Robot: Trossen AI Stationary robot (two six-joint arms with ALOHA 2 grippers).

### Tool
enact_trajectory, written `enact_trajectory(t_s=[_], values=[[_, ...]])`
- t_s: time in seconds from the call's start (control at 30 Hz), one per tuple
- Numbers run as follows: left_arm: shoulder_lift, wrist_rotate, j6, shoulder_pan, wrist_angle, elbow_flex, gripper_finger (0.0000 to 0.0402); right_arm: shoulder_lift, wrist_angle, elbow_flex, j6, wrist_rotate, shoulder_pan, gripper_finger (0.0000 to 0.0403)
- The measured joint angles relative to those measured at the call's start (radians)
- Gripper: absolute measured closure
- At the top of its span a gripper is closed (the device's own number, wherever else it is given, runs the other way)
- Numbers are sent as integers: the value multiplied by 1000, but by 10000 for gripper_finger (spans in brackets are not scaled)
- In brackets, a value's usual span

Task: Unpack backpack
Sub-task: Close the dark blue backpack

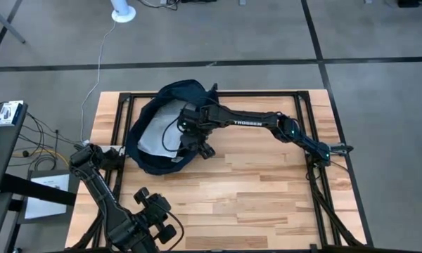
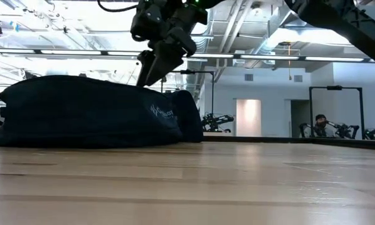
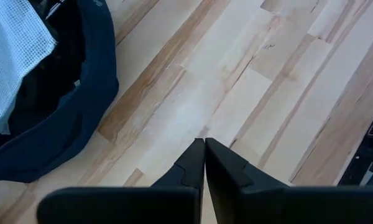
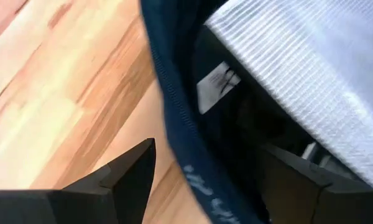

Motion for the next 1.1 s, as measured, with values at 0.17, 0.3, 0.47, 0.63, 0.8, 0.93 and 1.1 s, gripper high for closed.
enact_trajectory(t_s=[0.17, 0.3, 0.47, 0.63, 0.8, 0.93, 1.1], values=[[0, 30, 0, -2, 11, 0, 402, 1, -12, -25, 23, 13, -20, 190], [0, 42, 2, -4, 27, 0, 402, 5, -65, -99, 68, 15, -28, 288], [0, 43, 14, -4, 29, 0, 402, 5, -79, -232, 116, 16, -24, 391], [0, 42, 14, -4, 31, 0, 402, -8, -204, -281, 189, 9, 27, 401], [0, 42, 14, -4, 61, 0, 402, -67, -249, -356, 302, 2, 102, 402], [0, 42, 15, -4, 72, 0, 402, -190, -209, -476, 377, 1, 183, 402], [0, 42, 26, -4, 80, 0, 402, -406, -50, -710, 508, 1, 290, 402]])
